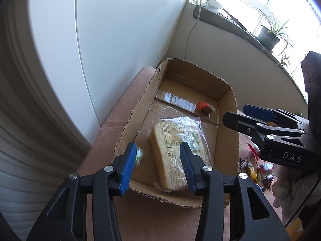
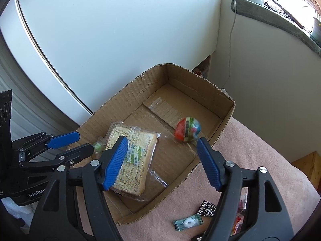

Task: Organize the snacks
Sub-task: 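Withdraw both tools from the box back over the candy pile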

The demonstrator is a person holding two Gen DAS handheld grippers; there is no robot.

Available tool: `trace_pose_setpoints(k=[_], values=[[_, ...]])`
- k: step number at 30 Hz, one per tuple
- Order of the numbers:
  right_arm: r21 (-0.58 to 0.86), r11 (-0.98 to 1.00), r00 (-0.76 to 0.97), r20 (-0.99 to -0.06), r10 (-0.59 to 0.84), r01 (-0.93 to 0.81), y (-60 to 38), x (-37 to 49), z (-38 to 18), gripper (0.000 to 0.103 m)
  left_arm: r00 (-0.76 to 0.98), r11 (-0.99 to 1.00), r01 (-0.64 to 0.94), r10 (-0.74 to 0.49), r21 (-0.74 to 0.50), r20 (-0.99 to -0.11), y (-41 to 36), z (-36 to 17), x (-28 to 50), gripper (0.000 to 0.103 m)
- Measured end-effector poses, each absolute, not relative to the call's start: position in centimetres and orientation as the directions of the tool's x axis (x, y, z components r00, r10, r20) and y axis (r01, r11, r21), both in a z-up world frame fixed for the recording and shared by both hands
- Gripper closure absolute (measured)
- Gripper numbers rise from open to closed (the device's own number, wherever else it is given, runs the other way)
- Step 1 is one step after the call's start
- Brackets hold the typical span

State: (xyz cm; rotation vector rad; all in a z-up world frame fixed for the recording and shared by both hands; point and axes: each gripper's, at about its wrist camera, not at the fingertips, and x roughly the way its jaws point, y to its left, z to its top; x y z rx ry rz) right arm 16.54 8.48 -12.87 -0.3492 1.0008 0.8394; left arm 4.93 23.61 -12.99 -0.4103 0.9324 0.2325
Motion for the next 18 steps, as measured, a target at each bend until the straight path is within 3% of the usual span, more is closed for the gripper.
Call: trace_pose_setpoints(k=[18], values=[[0.118,0.719,0.338,-0.823,0.457,-0.685,2.8,17.0,-9.9,0.027,0.606,0.913,-0.323,-0.003,-0.25,-0.795,22.1,-11.3,4.9,0.059]])
